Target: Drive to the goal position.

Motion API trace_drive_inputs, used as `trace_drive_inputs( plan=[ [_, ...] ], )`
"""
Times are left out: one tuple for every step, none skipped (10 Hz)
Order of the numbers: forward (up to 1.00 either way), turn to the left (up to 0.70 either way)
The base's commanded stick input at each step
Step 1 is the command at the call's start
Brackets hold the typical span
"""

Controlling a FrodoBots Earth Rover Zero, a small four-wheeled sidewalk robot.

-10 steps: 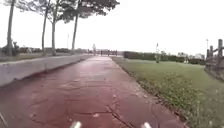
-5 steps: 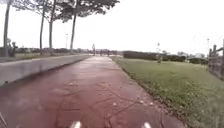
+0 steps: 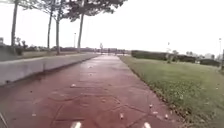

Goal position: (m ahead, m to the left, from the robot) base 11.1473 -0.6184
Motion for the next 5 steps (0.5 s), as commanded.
trace_drive_inputs(
  plan=[
    [0.5,0.0],
    [0.5,0.0],
    [0.5,0.0],
    [0.5,0.0],
    [0.5,0.0]
  ],
)
